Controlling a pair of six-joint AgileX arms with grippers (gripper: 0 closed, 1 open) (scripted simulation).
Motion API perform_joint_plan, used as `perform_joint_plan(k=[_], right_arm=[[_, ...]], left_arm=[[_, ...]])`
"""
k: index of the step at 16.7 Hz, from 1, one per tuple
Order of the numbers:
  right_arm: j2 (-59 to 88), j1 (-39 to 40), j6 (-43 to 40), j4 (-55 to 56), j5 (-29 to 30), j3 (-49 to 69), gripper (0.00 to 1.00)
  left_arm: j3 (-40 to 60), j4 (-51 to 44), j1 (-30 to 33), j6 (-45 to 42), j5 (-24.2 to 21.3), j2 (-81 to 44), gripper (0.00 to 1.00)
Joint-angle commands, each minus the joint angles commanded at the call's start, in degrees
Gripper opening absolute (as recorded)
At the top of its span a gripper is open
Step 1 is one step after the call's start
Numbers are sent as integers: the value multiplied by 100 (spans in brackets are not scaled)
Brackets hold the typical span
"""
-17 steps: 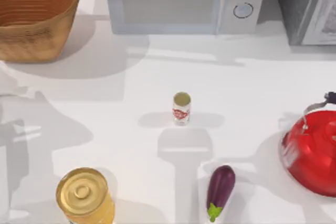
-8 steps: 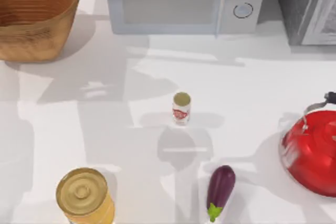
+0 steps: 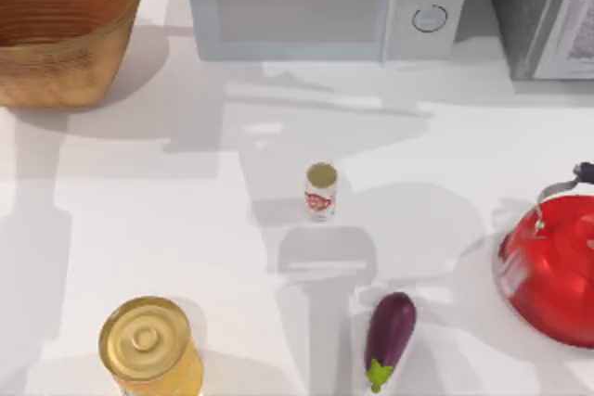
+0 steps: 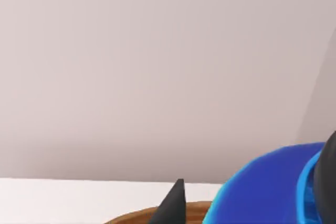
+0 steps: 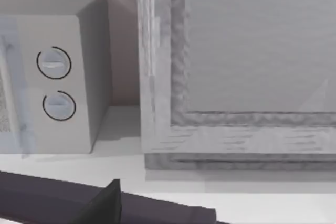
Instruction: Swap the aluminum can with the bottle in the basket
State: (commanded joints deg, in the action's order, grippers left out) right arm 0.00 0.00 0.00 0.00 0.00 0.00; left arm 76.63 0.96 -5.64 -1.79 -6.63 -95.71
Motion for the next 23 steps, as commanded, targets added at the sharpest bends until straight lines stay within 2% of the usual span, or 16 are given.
perform_joint_plan(k=[7,16,21,23], right_arm=[[0,0,0,0,0,0,100],[0,0,0,0,0,0,100],[0,0,0,0,0,0,100],[0,0,0,0,0,0,100]], left_arm=[[50,-99,-11,-4,-6,-1,0],[447,600,128,38,71,-1076,0],[470,650,138,42,80,-1163,0],[470,650,138,42,80,-1163,15]])
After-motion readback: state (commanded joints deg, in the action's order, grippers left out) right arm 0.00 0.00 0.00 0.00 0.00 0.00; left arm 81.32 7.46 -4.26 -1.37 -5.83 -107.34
